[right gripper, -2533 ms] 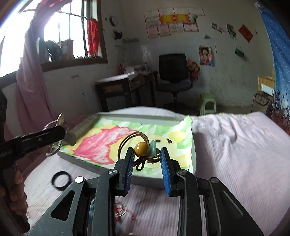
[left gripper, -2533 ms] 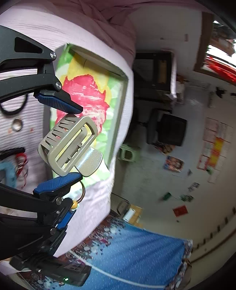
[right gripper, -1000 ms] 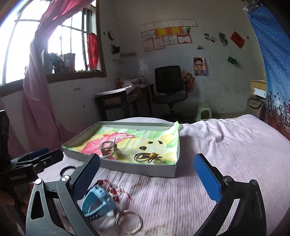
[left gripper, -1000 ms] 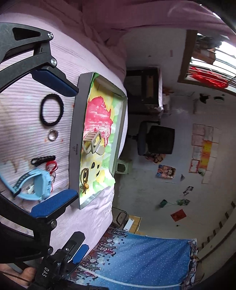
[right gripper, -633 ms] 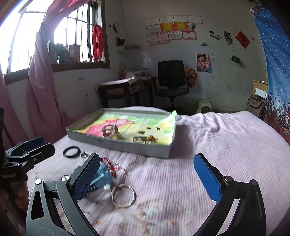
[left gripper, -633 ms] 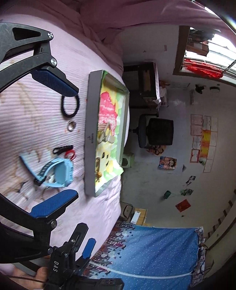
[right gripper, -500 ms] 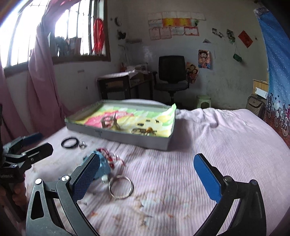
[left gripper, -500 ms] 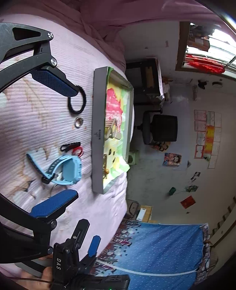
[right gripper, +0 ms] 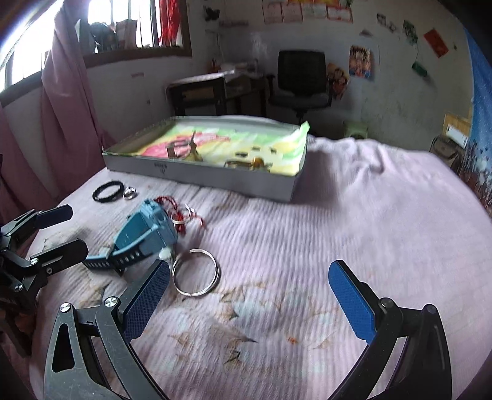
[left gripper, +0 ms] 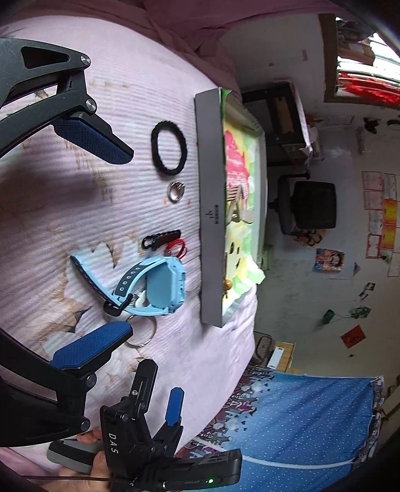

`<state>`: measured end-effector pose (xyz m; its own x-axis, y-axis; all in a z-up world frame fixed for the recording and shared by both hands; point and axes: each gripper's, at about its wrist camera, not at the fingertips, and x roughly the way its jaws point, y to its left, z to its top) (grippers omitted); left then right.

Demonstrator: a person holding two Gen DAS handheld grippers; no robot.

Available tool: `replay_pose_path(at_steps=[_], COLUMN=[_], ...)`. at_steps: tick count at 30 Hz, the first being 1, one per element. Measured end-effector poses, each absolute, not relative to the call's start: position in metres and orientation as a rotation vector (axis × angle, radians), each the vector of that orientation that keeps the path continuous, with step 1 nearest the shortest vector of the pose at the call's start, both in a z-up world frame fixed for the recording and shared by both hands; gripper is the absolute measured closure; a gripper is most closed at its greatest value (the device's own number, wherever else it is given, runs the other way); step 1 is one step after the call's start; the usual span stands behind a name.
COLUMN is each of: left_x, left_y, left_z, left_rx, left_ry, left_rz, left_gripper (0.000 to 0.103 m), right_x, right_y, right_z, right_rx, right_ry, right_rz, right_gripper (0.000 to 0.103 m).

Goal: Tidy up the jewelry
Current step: 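Move the left tool to the blue watch while the right tool approaches the silver rings, then grasp the light blue watch with the left tool while the right tool grasps the silver rings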

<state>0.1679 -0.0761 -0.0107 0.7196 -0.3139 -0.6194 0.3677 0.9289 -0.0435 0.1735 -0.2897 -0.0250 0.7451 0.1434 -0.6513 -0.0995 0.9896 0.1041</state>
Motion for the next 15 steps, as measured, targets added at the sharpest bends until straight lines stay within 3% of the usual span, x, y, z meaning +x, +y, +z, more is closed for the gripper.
replay_pose_path(at_steps=[4, 5, 6, 8, 15], left_x=[0.171, 0.171, 0.171, 0.172, 0.178], left_y=[-0.081, -0.083, -0.084, -0.088, -0.106], left_z=[-0.015, -0.016, -0.016, -0.018, -0.025], left_rx=[0.099, 0.103, 0.106, 0.116, 0.168], left_ry=[0.693, 0.695, 0.696, 0.708, 0.772], left_rz=[-0.416, -0.425, -0.438, -0.462, -0.523], left_gripper=[0.0, 0.001, 0.006, 0.018, 0.051], right_x=[0.178, 0.178, 0.179, 0.181, 0.188], right_y=[-0.29, -0.289, -0.289, -0.287, -0.276], right_z=[-0.034, -0.035, -0.037, -0.039, -0.043], right_rx=[0.08, 0.081, 0.082, 0.08, 0.049], right_ry=[0.763, 0.771, 0.779, 0.799, 0.824], right_rz=[0.145, 0.148, 0.154, 0.163, 0.212], right_gripper=[0.004, 0.01, 0.02, 0.03, 0.056])
